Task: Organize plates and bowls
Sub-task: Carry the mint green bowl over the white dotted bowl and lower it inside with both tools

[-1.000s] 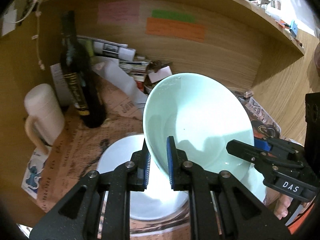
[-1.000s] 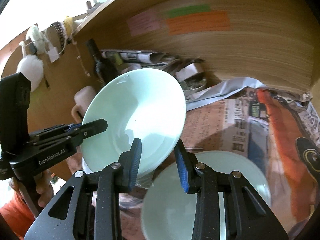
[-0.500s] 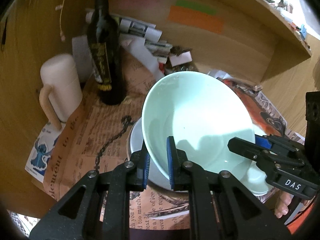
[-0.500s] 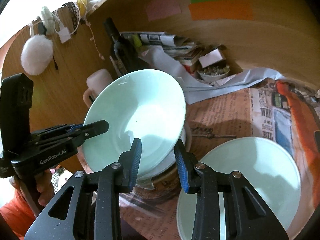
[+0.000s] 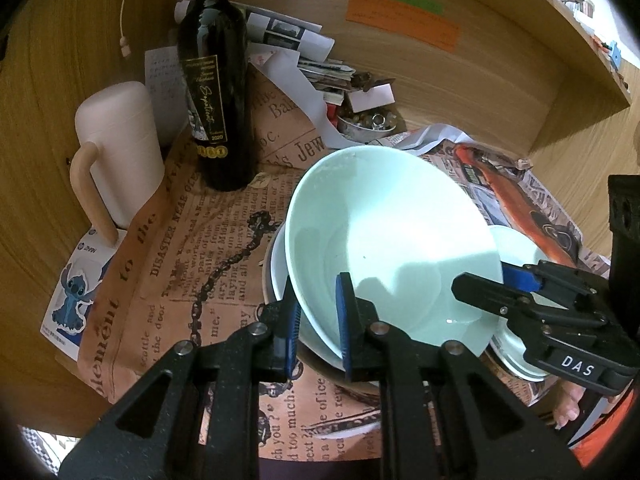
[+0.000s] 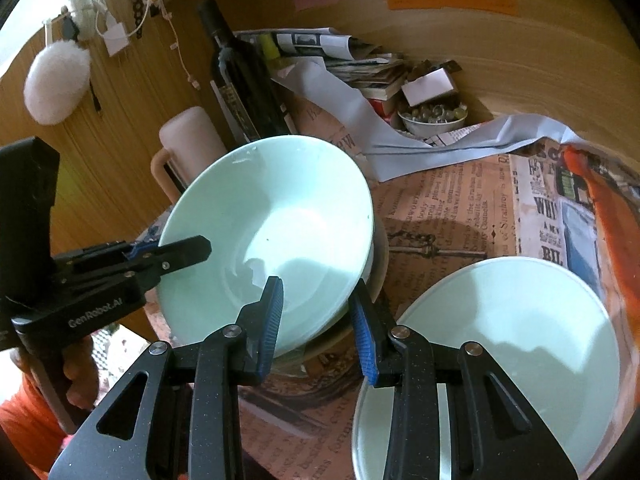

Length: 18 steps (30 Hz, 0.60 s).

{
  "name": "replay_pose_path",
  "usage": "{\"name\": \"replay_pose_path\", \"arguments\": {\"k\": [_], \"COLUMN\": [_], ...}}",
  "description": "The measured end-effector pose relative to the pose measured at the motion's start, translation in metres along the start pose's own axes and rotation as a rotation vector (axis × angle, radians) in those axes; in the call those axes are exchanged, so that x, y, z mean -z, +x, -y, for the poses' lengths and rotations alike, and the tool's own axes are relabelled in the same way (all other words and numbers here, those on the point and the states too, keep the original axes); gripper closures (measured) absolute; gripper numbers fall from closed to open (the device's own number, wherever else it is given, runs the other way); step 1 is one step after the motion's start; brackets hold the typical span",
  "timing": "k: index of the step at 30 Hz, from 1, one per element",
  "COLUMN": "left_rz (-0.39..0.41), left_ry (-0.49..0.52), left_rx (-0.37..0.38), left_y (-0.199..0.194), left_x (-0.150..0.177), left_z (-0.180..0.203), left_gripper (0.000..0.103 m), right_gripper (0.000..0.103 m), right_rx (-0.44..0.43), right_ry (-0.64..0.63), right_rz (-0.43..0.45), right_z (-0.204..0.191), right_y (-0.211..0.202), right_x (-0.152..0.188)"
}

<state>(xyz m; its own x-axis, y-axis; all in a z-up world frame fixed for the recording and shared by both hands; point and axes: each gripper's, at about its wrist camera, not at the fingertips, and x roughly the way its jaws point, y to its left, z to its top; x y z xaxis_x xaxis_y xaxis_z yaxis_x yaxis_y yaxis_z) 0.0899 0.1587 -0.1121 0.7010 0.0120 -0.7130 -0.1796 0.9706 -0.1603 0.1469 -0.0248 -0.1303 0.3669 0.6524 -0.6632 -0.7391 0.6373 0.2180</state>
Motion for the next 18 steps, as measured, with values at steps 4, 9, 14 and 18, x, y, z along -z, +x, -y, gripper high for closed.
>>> {"name": "replay_pose_path", "arguments": {"k": [4,9,14,18], "left_rz": [-0.004,-0.010,-0.030,-0.006], "left_ry": [-0.017,0.001,0.017,0.040], "left_rx": [0.006,-0.010,-0.024,-0.057], "left_y": [0.002,0.004,0.010,0.007], "left_x": [-0.003,-0.006,-0.012,-0.017], "left_z": [-0.003,-0.001,0.001,0.005], "left_gripper": [0.086,0.086,0.085,0.077], "right_gripper": [0.072,0.072,0.071,0.066], "right_rx": [0.028,0.048,0.098,0.118], "right_ry": [-0.034,-0.044,-0.061,-0.087], "right_rz": [-0.001,0.007,0.017,0.053], "right_z": [-0.003,-0.003,-0.004,-0.006], "right_y": [0.002,0.005,0.005,-0.002], "right_x": [-0.001,-0.002,-0.003,-0.005]}}
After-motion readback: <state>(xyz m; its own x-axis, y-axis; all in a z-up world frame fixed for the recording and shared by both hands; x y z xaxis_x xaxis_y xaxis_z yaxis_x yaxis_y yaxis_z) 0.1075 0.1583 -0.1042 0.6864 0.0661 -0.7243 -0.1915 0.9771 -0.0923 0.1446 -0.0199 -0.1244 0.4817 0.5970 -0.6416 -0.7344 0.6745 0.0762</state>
